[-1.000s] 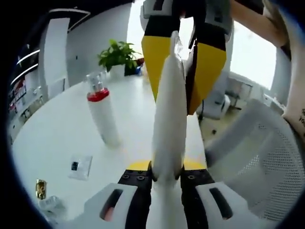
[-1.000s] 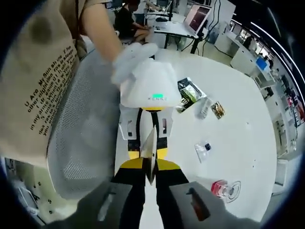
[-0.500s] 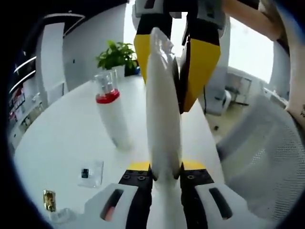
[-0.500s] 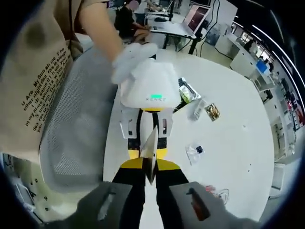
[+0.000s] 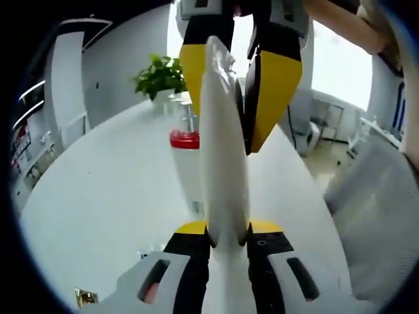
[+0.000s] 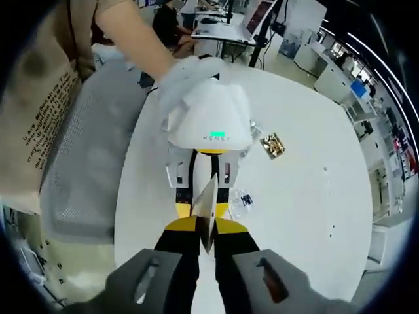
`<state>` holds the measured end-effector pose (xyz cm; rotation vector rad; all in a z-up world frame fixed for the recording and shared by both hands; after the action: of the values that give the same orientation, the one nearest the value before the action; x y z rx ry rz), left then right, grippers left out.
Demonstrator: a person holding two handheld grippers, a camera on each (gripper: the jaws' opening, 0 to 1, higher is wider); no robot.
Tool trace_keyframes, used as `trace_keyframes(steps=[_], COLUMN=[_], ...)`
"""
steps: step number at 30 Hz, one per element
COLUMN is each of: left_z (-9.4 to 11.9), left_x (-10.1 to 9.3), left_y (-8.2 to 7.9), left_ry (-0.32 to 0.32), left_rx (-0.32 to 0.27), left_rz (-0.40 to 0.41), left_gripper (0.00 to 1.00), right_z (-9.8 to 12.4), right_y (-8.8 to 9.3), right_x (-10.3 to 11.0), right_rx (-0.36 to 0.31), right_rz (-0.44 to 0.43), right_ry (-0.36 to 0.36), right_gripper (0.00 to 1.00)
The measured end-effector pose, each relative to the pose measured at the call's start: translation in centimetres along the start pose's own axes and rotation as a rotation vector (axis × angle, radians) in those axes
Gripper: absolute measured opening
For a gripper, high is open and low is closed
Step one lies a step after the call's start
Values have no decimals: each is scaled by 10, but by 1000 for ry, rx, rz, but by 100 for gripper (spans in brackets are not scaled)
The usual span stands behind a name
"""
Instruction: Arrange the skincare products in the storage area until every visible bottle or jar stands upright without overlapping.
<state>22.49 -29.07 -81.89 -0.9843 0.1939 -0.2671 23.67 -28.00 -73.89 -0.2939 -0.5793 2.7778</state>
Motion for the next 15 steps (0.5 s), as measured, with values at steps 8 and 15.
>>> trace_keyframes(steps=[8,15], left_z=[-7,-9], left_x=[22,30], left_y=[-7,-9], left_ry=[-6,-7], left_rx=[-6,-12], left_rz=[-3,-3], left_gripper=[18,18], right_z=[1,1], right_y=[9,13], right_x=[-23,-28], right_rx=[35,54], right_rz=[14,15], right_ry=[-7,-8], right_gripper=[7,7])
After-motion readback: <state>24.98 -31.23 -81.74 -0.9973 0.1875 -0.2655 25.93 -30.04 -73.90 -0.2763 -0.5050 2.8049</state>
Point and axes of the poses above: the point that each gripper's makers call its tool centre point, and the gripper's own axes: z roughly backward along the fingers, x roughly to its left, y roughly out of its underside, the point moved 1 cm from there along z, roughly backward along the fingers, and after that the axes turned 1 degree about y, right-handed, at the moved point
